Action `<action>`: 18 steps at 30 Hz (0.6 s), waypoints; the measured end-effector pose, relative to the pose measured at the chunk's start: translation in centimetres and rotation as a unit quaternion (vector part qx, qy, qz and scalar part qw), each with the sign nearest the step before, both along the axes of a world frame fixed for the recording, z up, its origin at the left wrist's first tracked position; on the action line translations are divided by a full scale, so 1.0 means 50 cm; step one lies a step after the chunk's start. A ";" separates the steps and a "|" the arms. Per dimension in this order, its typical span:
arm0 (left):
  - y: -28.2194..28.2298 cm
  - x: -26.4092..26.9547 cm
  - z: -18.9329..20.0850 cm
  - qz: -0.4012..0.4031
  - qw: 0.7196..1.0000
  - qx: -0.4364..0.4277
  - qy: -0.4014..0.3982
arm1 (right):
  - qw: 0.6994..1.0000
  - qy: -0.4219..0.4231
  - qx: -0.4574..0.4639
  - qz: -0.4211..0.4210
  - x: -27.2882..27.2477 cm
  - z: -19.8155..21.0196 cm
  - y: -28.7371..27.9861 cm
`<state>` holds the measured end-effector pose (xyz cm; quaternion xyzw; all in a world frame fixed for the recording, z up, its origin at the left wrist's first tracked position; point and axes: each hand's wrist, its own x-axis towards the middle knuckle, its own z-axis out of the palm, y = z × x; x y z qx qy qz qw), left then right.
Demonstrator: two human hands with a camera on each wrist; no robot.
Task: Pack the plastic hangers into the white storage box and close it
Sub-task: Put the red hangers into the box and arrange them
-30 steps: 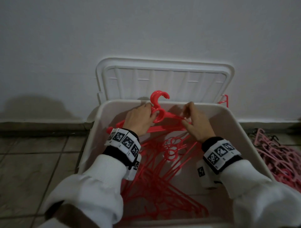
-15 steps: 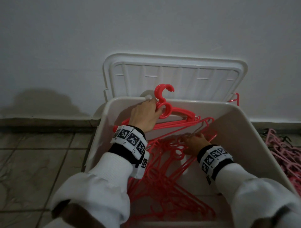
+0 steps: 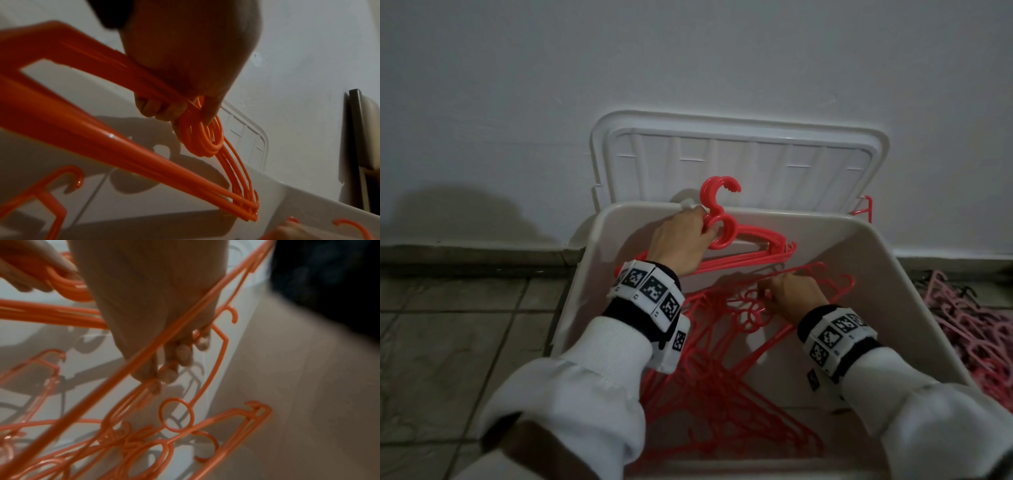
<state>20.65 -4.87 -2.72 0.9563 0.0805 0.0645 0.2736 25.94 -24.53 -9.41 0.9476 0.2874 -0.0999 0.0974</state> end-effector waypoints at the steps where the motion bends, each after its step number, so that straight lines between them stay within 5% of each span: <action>1: -0.001 0.000 0.001 0.000 1.000 0.000 0.000 | 1.000 -0.010 0.010 0.014 -0.003 0.008 0.000; 11: -0.005 -0.003 0.002 -0.014 1.000 -0.005 0.001 | 0.997 0.018 -0.002 0.080 0.000 0.026 -0.029; 18: -0.007 -0.005 0.005 -0.012 1.000 -0.003 0.000 | 0.981 -0.085 0.116 0.133 -0.002 0.038 -0.048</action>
